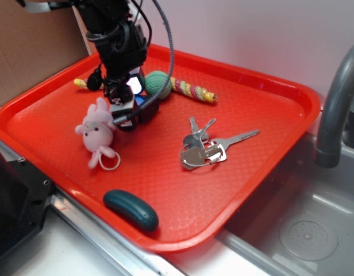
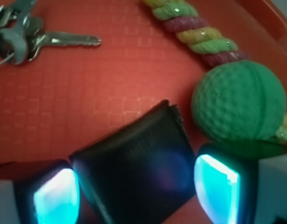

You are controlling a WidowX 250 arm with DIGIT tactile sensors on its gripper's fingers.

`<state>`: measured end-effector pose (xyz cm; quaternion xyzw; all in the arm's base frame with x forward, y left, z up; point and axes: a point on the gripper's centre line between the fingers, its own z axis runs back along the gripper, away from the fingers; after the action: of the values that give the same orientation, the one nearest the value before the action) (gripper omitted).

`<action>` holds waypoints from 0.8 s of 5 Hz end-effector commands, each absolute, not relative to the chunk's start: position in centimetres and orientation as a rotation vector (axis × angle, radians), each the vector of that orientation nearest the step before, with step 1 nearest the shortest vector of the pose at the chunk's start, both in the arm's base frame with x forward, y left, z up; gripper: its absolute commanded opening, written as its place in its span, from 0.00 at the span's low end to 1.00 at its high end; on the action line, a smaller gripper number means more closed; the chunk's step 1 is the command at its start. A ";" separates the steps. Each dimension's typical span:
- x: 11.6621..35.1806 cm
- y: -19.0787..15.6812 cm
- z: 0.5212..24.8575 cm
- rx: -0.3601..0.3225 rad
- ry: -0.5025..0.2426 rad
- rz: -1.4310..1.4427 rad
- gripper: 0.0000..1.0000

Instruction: Grab the black box.

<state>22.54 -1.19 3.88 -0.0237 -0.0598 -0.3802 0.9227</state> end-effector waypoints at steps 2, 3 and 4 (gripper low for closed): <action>22.0 -0.7 5.5 -0.092 -0.130 -0.799 0.00; 21.1 0.8 9.1 -0.066 -0.137 -0.677 0.00; 20.5 1.5 14.1 -0.077 -0.152 -0.583 0.00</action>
<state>19.74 1.69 12.70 -0.0494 -0.0564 -0.2913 0.9537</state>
